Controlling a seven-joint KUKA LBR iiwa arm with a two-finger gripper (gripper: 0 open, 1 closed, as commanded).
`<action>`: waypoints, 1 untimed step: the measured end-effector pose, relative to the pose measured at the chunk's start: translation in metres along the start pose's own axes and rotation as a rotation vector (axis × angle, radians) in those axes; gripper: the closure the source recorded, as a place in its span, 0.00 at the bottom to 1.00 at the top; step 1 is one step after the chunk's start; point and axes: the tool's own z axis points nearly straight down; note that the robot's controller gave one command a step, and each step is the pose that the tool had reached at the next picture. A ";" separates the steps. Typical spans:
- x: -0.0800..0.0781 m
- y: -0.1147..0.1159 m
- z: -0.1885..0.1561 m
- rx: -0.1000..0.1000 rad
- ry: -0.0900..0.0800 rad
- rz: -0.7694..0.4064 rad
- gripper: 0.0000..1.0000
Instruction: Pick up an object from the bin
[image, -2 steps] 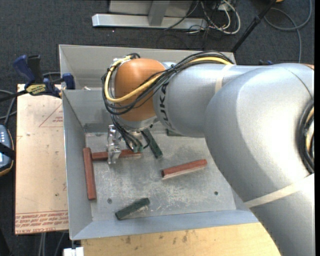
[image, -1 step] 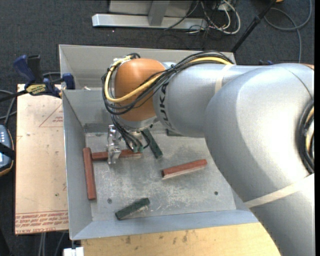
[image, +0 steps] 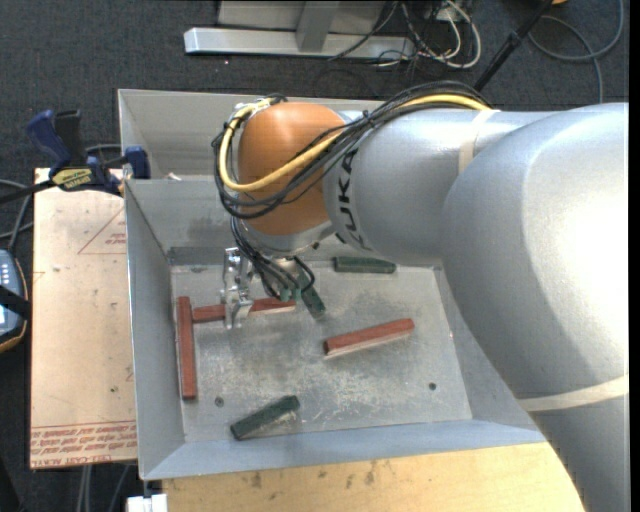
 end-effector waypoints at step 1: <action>-0.024 0.008 -0.129 -0.001 -0.008 0.038 1.00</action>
Offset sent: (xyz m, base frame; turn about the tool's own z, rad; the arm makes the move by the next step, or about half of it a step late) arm 0.0000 0.0000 0.0000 0.0000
